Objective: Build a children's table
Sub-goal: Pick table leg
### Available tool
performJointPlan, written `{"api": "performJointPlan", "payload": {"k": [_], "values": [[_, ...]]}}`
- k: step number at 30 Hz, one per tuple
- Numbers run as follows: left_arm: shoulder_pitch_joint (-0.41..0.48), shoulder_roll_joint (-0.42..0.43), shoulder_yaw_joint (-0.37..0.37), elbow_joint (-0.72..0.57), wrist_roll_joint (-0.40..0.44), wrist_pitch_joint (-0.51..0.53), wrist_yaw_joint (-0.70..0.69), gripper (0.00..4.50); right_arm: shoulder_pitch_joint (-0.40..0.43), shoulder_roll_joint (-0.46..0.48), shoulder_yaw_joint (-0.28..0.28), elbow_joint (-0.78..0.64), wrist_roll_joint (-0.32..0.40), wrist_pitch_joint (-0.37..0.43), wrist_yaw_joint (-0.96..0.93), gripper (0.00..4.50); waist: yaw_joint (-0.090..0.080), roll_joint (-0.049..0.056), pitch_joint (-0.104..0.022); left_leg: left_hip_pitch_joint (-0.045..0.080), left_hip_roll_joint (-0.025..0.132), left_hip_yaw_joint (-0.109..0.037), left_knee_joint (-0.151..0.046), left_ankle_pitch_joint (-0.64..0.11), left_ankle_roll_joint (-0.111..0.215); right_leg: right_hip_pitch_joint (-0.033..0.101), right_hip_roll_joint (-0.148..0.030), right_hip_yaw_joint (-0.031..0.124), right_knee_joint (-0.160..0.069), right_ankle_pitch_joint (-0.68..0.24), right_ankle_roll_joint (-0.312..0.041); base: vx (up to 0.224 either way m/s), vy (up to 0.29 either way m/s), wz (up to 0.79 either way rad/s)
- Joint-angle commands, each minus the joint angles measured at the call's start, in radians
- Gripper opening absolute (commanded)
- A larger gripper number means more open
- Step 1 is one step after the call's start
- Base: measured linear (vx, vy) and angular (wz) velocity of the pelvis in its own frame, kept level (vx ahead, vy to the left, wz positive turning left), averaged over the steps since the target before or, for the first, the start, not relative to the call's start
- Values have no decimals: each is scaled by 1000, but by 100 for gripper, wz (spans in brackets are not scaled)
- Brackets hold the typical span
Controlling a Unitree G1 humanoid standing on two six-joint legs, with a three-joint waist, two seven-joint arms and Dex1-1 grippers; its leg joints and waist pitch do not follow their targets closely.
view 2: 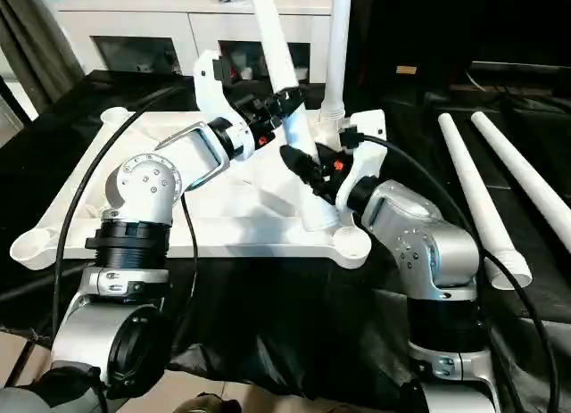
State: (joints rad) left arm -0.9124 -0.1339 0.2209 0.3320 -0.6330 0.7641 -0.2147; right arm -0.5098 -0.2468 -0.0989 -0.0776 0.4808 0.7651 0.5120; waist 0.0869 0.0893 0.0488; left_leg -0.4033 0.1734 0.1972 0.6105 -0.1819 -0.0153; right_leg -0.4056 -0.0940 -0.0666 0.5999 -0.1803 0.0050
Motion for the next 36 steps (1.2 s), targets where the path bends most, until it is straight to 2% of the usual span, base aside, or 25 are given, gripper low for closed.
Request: {"api": "performJointPlan", "payload": {"k": [1,2,6,10,13,15,20,28,33,36], "values": [[-2,2,-62,-35,-3,5,-101,179,-15,-39,27,-25,35,36,69,287,-5,-20,-76,24,42,-26,-61,-84,64,54,-49,34,-66,-125,-201,0,0,0],[-3,19,-76,-42,-7,10,-136,179,-11,-69,31,-23,42,45,102,296,-4,-25,-77,26,43,-25,-60,-81,67,56,-49,35,-66,-124,-202,0,0,0],[0,70,-130,-62,-11,16,-253,179,0,-158,28,2,80,83,224,301,-1,-27,-78,23,43,-25,-56,-61,90,60,-52,35,-61,-113,-217,0,0,0],[8,103,-152,-82,-29,17,-354,179,1,-230,36,16,129,138,332,301,-3,-30,-77,22,43,-23,-53,-55,106,61,-52,35,-61,-119,-232,0,0,0],[12,115,-159,-94,-42,16,-401,179,1,-259,41,22,147,148,378,301,-4,-31,-77,22,43,-23,-51,-52,110,59,-51,35,-61,-126,-238,0,0,0],[18,130,-170,-124,-78,29,-480,179,2,-302,60,20,177,164,465,301,-1,-34,-78,24,45,-23,-51,-54,114,60,-51,35,-59,-138,-242,0,0,0],[25,141,-183,-149,-100,44,-537,179,6,-338,79,11,197,174,536,301,0,-34,-77,24,47,-23,-50,-52,114,57,-50,35,-58,-143,-247,0,0,0],[24,162,-197,-144,-102,56,-581,179,3,-410,108,17,206,164,645,301,-1,-37,-72,25,46,-23,-51,-108,80,55,-51,36,-68,-251,-215,0,0,0],[22,168,-200,-140,-94,54,-592,179,1,-431,115,26,192,155,664,301,-2,-38,-73,24,45,-24,-50,-103,80,54,-50,37,-66,-239,-215,0,0,0],[20,171,-200,-136,-92,51,-600,179,-1,-445,116,35,187,150,672,301,-1,-37,-75,23,44,-23,-47,-86,90,55,-49,37,-64,-216,-222,0,0,0]]}}
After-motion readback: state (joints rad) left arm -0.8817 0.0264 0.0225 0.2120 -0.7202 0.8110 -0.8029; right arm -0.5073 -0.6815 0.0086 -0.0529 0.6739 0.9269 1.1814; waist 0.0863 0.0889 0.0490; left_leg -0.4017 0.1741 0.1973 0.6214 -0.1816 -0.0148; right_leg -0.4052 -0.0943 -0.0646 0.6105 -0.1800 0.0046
